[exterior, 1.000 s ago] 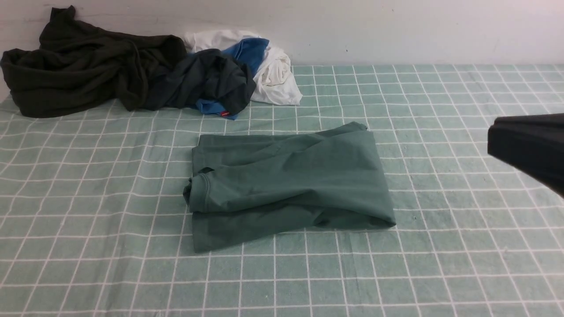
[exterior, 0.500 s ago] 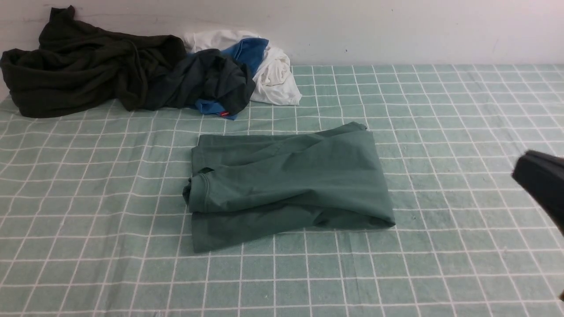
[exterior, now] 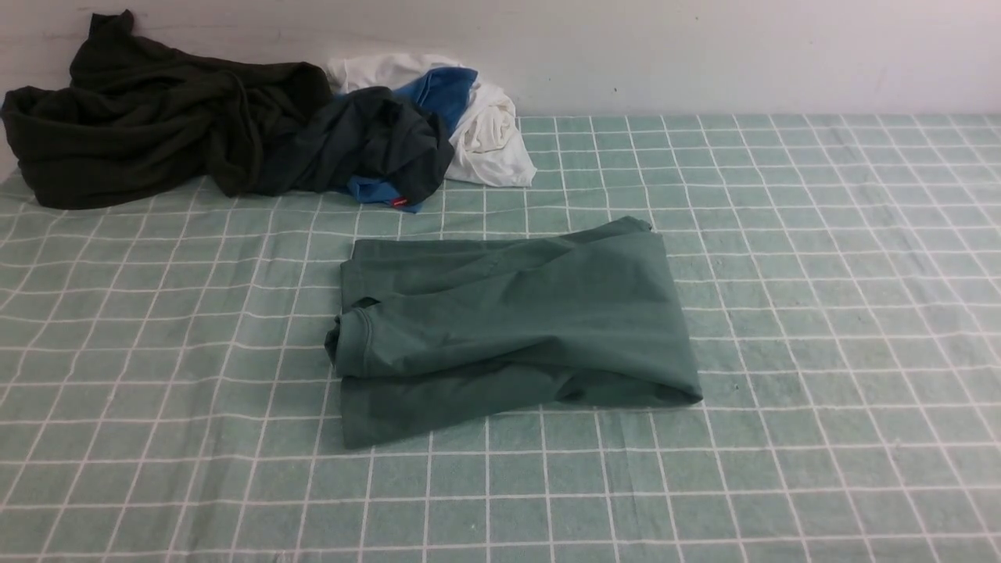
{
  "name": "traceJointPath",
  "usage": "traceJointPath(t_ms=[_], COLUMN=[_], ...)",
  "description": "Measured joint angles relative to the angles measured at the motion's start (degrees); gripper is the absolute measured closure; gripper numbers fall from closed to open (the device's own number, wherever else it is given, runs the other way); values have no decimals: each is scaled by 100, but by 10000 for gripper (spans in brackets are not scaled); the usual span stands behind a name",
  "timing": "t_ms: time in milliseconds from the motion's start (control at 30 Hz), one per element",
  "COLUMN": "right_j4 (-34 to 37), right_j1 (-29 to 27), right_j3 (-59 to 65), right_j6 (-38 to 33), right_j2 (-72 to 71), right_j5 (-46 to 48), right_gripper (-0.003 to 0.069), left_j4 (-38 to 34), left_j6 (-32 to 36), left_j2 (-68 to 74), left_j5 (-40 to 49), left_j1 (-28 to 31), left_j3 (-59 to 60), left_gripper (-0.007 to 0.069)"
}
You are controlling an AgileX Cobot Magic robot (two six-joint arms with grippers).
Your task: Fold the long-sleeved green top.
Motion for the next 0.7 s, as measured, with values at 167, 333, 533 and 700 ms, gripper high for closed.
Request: traceJointPath(t_ms=[167, 333, 533, 700], right_j4=[-86, -100, -108, -108], right_j1=[-6, -6, -6, -6], right_j3=[-14, -20, -20, -20], right_j6=[16, -6, -6, -6], right_j2=[-34, -34, -34, -34], right_j5=[321, 367, 372, 372], right_gripper=[673, 673, 673, 673], left_j4=[0, -4, -4, -4], left_j6=[0, 0, 0, 0], left_j2=[0, 0, 0, 0], left_j5=[0, 0, 0, 0], left_j1=[0, 0, 0, 0], left_j3=[0, 0, 0, 0], left_gripper=[628, 628, 628, 628])
